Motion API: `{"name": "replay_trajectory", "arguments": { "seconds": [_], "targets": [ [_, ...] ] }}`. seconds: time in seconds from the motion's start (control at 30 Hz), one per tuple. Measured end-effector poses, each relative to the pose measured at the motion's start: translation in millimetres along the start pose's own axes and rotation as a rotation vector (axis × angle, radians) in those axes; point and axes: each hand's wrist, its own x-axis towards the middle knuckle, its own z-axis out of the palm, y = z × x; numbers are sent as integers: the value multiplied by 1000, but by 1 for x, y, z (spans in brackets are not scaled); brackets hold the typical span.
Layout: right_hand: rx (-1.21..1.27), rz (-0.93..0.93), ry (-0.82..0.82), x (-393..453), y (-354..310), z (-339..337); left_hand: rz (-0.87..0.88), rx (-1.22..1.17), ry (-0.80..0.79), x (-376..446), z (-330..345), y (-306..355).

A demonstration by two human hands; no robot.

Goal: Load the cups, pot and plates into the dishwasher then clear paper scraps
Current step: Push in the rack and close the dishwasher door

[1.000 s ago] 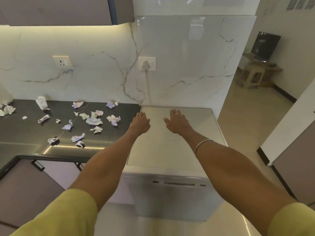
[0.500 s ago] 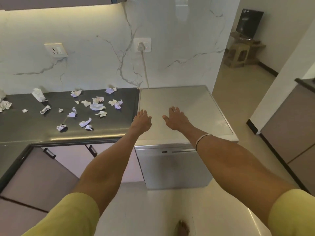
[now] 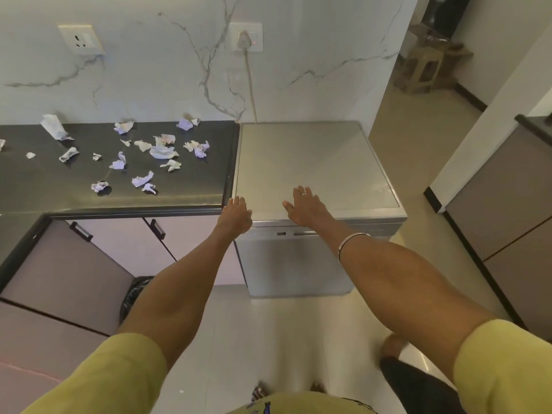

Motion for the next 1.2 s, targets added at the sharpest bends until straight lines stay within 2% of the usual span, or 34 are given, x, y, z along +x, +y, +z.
{"name": "replay_trajectory", "arguments": {
  "seconds": [0.4, 0.5, 0.77, 1.0, 1.2],
  "targets": [
    [14, -33, 3, 2, 33, 58, 38, 88, 36, -16, 80, -20],
    [34, -51, 0, 6, 41, 75, 61, 71, 90, -14, 97, -27],
    [-104, -92, 62, 37, 57, 119, 125, 158, 210, 25, 117, -49],
    [-103, -113, 241, 43, 72, 149, 180, 183, 366, 46, 135, -61],
    [-127, -82, 306, 42, 70, 162, 251, 148, 478, 47, 143, -69]
  ]
}}
